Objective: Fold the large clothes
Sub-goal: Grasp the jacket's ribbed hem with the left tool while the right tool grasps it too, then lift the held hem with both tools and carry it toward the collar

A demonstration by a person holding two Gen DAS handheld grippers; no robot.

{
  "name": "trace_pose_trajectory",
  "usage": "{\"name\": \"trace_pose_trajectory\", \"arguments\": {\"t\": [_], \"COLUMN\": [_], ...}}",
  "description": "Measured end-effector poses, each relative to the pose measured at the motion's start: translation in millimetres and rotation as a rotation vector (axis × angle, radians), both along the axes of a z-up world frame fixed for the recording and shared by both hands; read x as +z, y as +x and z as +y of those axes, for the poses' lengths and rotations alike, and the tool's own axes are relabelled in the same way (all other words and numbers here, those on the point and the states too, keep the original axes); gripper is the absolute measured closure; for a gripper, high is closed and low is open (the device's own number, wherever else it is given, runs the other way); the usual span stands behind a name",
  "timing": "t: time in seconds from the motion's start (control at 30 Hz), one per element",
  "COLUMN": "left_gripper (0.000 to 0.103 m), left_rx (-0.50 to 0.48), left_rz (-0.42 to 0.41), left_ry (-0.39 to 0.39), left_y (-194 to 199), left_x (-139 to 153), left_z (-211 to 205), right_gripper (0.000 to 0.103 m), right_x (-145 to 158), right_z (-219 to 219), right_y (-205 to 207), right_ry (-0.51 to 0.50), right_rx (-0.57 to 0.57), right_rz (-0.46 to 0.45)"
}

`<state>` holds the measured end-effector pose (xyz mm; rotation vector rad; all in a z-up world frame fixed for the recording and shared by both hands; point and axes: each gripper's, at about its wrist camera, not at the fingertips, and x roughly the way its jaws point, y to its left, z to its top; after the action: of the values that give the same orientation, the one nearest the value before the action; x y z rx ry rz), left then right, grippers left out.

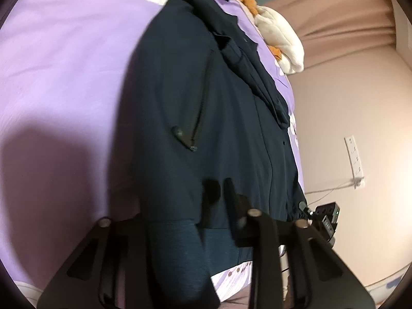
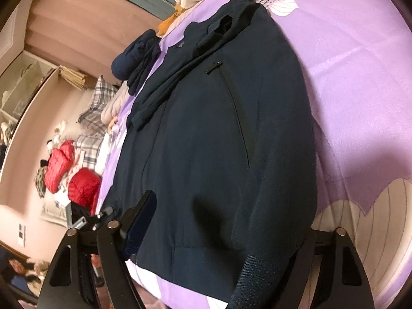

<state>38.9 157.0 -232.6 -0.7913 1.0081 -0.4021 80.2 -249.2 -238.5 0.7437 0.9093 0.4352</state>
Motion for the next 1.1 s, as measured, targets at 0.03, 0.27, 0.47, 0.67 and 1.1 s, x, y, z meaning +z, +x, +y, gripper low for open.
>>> {"name": "trace_pose_trajectory", "arguments": {"t": [0.03,0.27,0.47,0.67,1.1], "left_gripper": [0.083,0.093,0.093,0.094,0.094], "left_rx": [0.008,0.046,0.05,0.007,-0.022], "left_rz": [0.004,-0.001,-0.051,-0.141,-0.247], "left_ry": [-0.005,-0.032,-0.047,-0.052,0.098], "left_y": [-1,-5,-8,-8,-12], "left_x": [-2,1,20,51,88], "left_z": [2,5,1,-7,-24], "right_gripper": [0.033,0.076,0.087,0.088,0.088], "right_x": [-1,-5,6,44,65], "right_z": [-1,-9,-5,4,8], "right_y": [-2,-10,-14,-15,-15], "right_ry": [0.0,-0.033,-0.009,0.036,0.074], "right_rx": [-0.005,-0.064,-0.082,-0.047,-0.013], "right_rz": [0.001,0.03,-0.006,-0.136,-0.238]}}
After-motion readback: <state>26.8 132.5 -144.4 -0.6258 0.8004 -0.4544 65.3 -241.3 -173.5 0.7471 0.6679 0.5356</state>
